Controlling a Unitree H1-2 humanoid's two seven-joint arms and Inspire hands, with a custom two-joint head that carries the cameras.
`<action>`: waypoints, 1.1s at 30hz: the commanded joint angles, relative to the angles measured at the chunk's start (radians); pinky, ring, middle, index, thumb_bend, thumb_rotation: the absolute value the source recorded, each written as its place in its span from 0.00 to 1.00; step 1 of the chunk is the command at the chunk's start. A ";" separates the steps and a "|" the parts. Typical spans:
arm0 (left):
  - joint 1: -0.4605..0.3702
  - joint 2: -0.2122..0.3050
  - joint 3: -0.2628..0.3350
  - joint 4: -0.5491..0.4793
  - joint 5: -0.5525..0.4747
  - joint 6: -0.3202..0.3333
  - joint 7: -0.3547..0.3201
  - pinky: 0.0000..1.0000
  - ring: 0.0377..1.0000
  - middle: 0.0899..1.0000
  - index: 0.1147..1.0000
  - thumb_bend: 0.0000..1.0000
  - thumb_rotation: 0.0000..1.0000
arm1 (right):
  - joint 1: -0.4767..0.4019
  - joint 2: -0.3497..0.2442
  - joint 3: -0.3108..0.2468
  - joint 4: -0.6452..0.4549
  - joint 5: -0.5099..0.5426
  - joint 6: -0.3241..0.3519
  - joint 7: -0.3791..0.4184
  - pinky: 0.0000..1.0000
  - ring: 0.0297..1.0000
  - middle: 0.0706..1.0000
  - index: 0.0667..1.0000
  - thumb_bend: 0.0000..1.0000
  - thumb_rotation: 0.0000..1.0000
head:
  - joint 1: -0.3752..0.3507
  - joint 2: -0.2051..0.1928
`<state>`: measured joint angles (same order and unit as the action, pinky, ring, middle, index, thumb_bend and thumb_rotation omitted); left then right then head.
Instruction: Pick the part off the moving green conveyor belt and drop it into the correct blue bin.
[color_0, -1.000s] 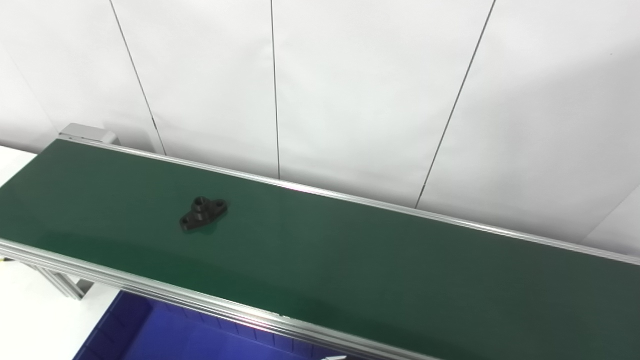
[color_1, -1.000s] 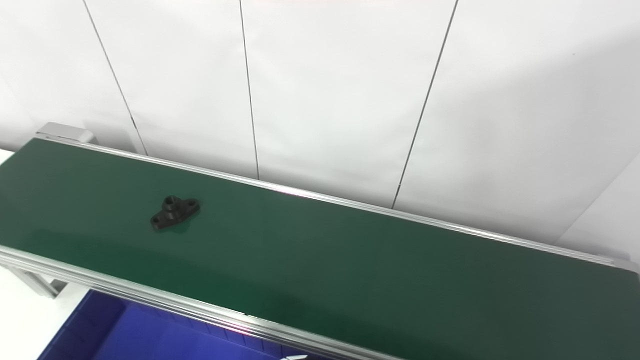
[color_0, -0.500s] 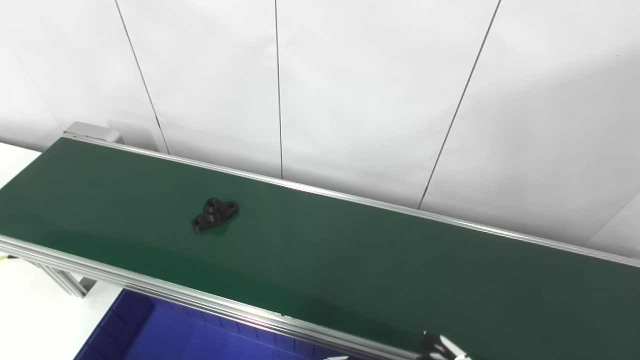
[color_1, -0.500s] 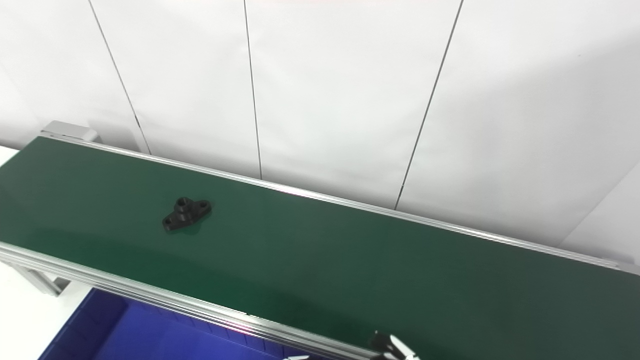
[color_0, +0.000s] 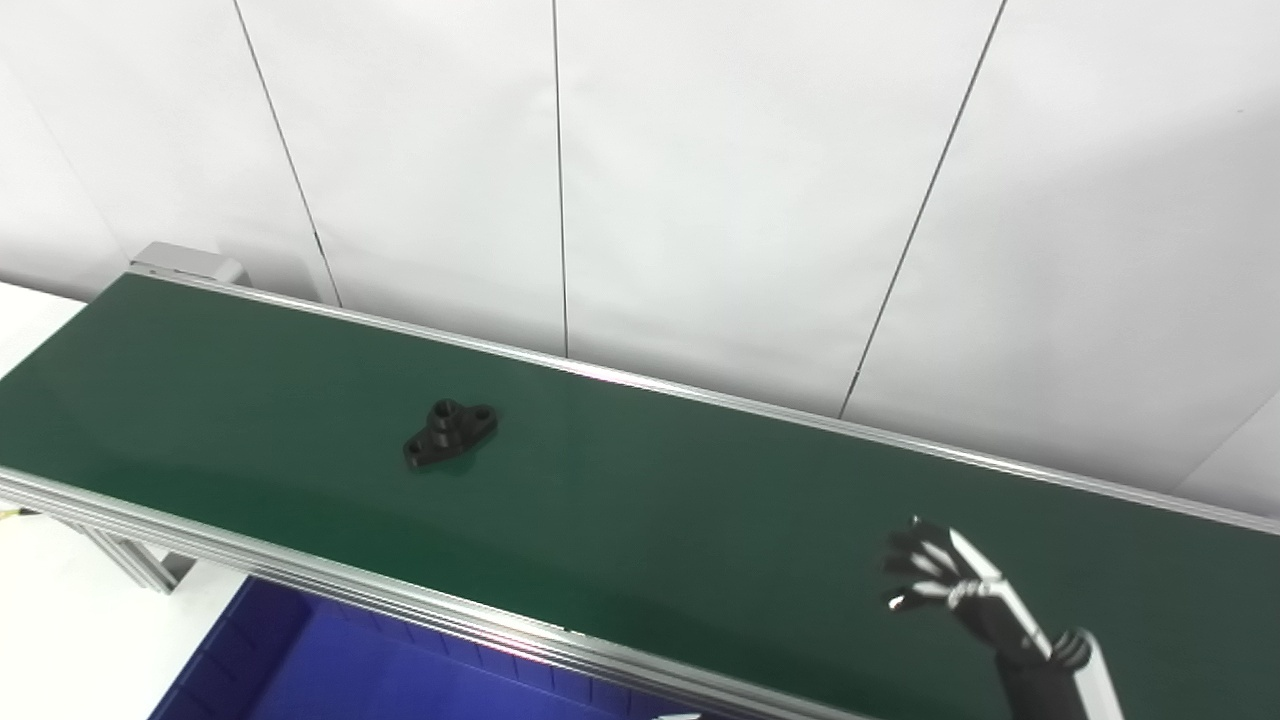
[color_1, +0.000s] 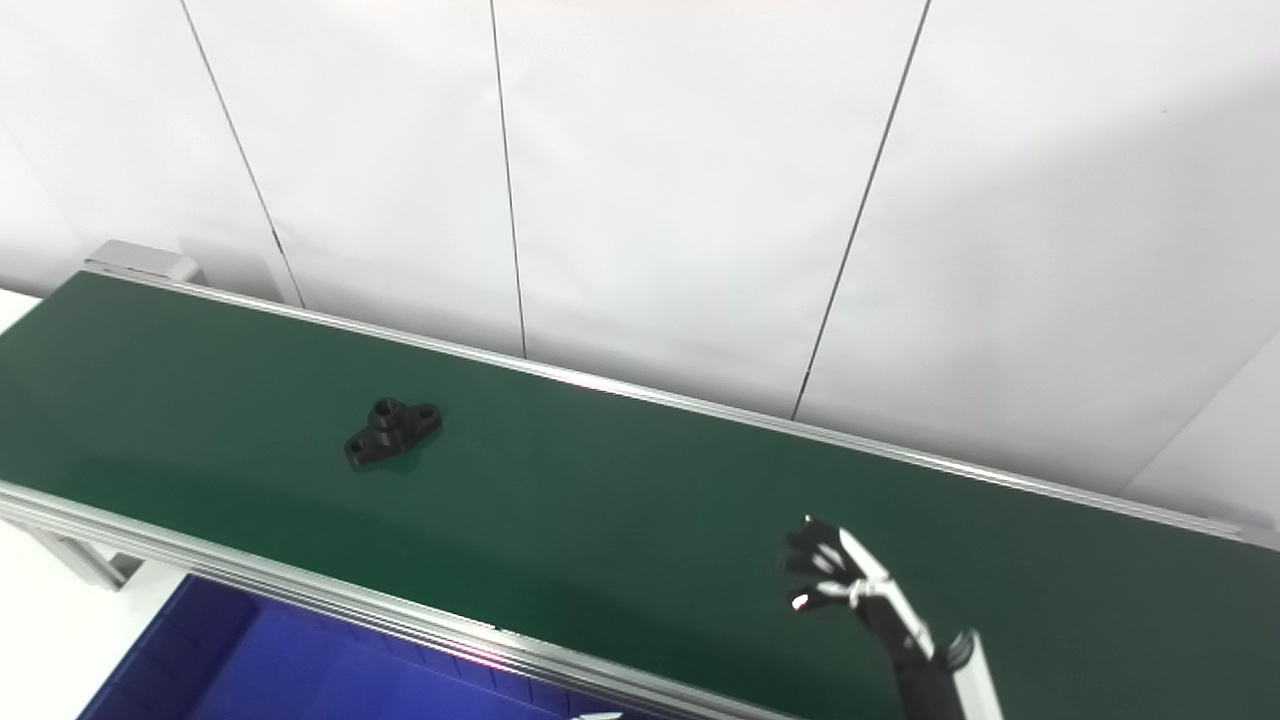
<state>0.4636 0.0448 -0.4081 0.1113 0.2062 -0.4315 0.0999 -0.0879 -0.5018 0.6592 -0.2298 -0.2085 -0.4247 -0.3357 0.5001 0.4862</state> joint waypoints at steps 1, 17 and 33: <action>-0.041 -0.068 -0.019 0.007 0.012 -0.035 -0.004 0.67 0.74 0.75 0.77 0.79 0.90 | -0.066 -0.003 -0.010 0.017 -0.034 -0.045 0.014 0.67 0.80 0.86 0.93 0.82 0.94 | -0.002 0.000; -0.052 -0.072 -0.017 0.019 0.005 -0.034 -0.011 0.69 0.75 0.75 0.78 0.80 0.89 | -0.365 0.067 0.026 0.258 -0.236 -0.045 -0.002 0.92 0.85 0.85 0.87 0.88 1.00 | 0.000 -0.006; -0.070 -0.110 -0.016 0.054 0.035 -0.036 0.003 0.68 0.75 0.76 0.77 0.81 0.91 | -0.541 0.188 0.138 0.502 -0.322 -0.045 -0.028 0.94 0.82 0.83 0.88 0.90 1.00 | 0.038 -0.012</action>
<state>0.3649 -0.0106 -0.3952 0.1696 0.2315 -0.4368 0.0951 -0.5750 -0.3363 0.7979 0.2725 -0.5339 -0.4347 -0.3511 0.5384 0.4725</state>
